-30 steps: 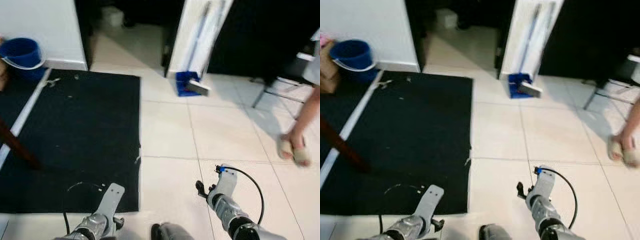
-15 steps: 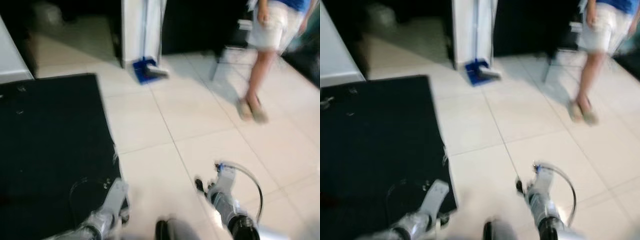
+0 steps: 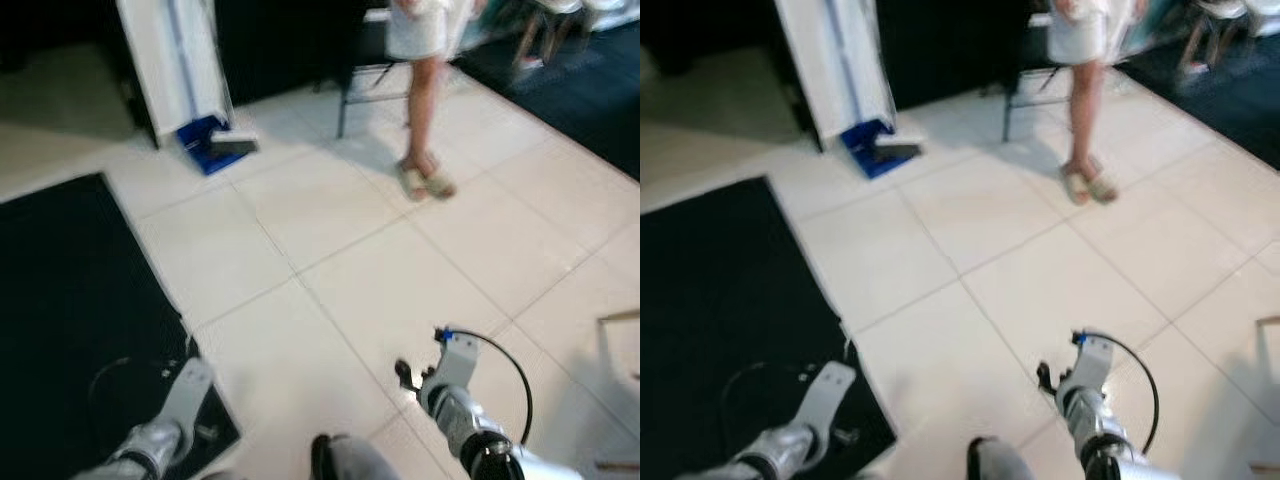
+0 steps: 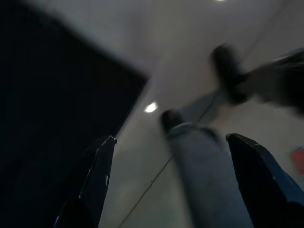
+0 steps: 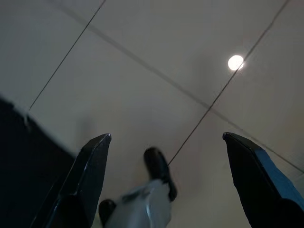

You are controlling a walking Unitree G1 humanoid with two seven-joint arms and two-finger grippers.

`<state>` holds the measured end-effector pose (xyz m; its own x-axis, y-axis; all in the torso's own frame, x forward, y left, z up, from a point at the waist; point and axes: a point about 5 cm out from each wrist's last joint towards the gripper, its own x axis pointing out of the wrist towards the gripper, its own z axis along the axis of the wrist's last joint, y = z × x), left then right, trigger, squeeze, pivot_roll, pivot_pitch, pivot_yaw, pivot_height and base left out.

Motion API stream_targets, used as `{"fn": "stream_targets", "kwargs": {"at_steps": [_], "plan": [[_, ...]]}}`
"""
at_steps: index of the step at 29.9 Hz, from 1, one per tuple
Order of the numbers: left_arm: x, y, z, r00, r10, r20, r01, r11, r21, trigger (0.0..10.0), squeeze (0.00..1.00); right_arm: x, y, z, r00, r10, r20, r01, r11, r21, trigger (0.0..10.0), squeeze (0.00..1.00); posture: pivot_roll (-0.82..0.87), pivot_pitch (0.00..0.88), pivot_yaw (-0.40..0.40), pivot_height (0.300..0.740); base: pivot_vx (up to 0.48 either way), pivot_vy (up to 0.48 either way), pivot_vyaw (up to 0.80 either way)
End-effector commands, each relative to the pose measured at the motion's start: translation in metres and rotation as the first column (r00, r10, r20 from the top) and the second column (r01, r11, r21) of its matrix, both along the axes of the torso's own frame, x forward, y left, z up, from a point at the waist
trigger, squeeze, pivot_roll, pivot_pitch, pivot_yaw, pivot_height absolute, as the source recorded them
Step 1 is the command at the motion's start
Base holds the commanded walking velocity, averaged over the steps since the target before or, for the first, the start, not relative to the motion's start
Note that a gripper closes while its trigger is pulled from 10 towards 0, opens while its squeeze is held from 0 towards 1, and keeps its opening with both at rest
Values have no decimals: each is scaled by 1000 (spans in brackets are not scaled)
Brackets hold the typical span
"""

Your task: Picking trash to rubbish bin

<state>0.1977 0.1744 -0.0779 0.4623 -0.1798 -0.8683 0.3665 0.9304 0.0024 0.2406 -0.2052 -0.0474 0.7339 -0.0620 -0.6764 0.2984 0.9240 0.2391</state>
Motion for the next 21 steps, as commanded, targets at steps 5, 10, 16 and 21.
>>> {"fn": "stream_targets", "kwargs": {"at_steps": [5, 10, 16, 21], "plan": [[-7, -22, -6, 1000, -11, -23, 11, 1000, 1, 10000, 0, -9, 4, -7, 999, -2, -38, 2, 1000, 14, 10000, 0, 114, 102, -49, 740, 0, 0, -760], [-6, -31, -6, 1000, -19, -20, 19, 1000, -5, 10000, 0, -9, 4, -7, 999, 0, -39, 1, 1000, 13, 10000, 0, 114, 102, -49, 740, 0, 0, -758], [-5, -23, -5, 1000, -11, -16, 11, 1000, 6, 10000, 0, -9, 4, -7, 999, 3, -39, -3, 1000, 10, 10000, 0, 114, 95, -50, 740, 0, 0, -759], [-4, -16, -4, 1000, 2, -13, -2, 1000, 11, 10000, 0, -9, 3, -7, 999, 6, -40, -6, 1000, 7, 10000, 0, 115, 91, -54, 740, 0, 0, -759]]}}
